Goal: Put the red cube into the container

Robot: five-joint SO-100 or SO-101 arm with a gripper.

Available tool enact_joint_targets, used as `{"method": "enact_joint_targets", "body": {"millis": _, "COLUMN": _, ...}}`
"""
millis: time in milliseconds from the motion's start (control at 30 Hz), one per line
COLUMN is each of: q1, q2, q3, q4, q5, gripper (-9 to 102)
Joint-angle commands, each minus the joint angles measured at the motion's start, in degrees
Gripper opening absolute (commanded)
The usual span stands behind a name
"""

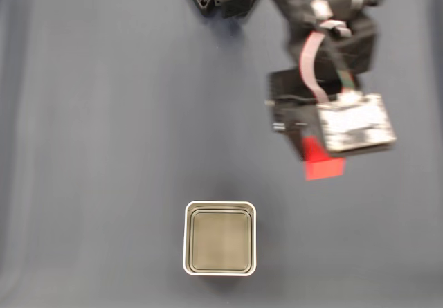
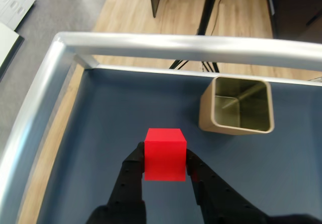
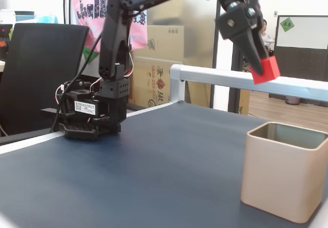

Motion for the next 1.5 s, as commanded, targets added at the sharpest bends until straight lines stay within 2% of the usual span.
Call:
{"method": "enact_joint_targets", "body": {"millis": 0, "q1": 5.27, "q2": 4.66, "q3": 0.0, "q4": -2.9, "q5": -3.96, "gripper": 0}}
{"method": "enact_joint_targets", "body": {"millis": 200, "q1": 13.8, "q2": 2.55, "q3": 0.88, "q4": -9.67, "q5": -6.15, "gripper": 0}}
{"method": "enact_joint_targets", "body": {"millis": 367, "q1": 16.7, "q2": -1.32, "q3": 0.88, "q4": -14.15, "q5": -5.71, "gripper": 0}}
{"method": "enact_joint_targets", "body": {"millis": 933, "q1": 18.28, "q2": -11.6, "q3": 0.35, "q4": -23.82, "q5": -4.66, "gripper": 1}}
{"method": "enact_joint_targets", "body": {"millis": 1300, "q1": 18.63, "q2": -13.45, "q3": 0.0, "q4": -25.75, "q5": -4.22, "gripper": 2}}
{"method": "enact_joint_targets", "body": {"millis": 1467, "q1": 18.63, "q2": -13.71, "q3": 0.18, "q4": -26.63, "q5": -2.72, "gripper": 13}}
